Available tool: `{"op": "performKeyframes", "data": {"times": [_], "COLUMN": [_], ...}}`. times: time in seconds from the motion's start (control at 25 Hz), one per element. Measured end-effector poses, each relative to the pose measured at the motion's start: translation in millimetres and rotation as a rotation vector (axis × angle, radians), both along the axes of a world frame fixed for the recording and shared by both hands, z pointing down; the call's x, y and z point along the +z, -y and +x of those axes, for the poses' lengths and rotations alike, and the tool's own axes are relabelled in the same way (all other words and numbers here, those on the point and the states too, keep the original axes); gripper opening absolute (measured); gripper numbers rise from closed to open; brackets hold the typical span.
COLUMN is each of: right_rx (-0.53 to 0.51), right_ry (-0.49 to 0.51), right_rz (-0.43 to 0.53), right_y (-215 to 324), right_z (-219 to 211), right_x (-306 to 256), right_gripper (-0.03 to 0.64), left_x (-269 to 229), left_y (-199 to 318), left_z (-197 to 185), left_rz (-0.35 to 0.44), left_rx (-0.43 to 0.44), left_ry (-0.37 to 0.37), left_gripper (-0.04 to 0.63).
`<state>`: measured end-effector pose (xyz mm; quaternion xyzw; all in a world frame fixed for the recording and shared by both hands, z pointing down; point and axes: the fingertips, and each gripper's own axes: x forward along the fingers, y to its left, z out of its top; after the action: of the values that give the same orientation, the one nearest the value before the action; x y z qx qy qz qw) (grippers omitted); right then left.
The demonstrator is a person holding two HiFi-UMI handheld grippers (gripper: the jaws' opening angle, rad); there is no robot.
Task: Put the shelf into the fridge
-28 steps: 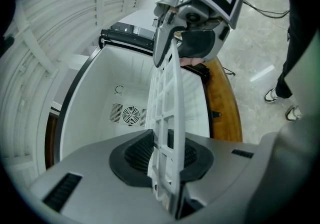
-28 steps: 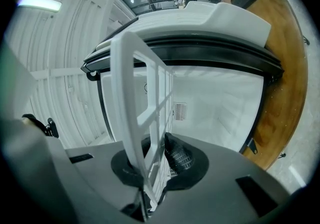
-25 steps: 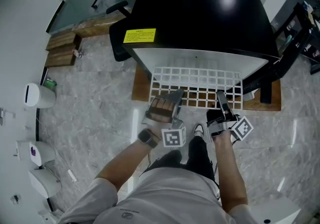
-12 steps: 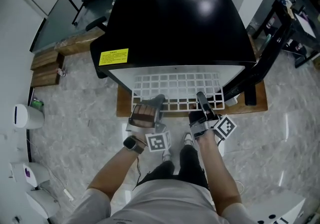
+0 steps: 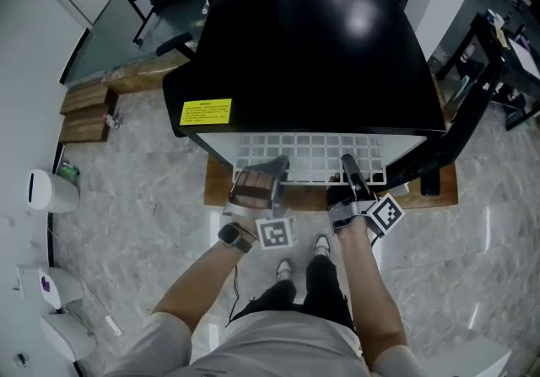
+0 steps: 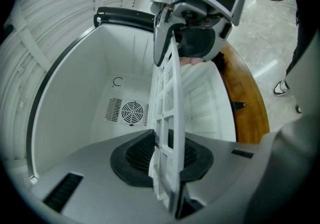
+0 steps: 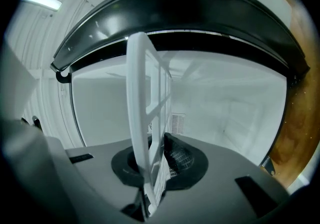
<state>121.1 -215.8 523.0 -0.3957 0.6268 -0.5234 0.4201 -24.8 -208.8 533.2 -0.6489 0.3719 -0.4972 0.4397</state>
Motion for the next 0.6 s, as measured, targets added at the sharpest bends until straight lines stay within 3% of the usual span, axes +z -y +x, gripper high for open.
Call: {"op": "performKeyframes", "data": {"times": [0.6], "right_rx": [0.039], "right_ry": [-0.005], "right_rz": [-0.031], "right_y": [21], "right_z": [-1], "right_x": [2], "right_gripper": [0.046], "left_x": [2], "left_y": [24], "left_z": [1], "left_rz": [0.021], "left_rx": [-0.003], "left_ry": [-0.005], "left_gripper": [0.061]}}
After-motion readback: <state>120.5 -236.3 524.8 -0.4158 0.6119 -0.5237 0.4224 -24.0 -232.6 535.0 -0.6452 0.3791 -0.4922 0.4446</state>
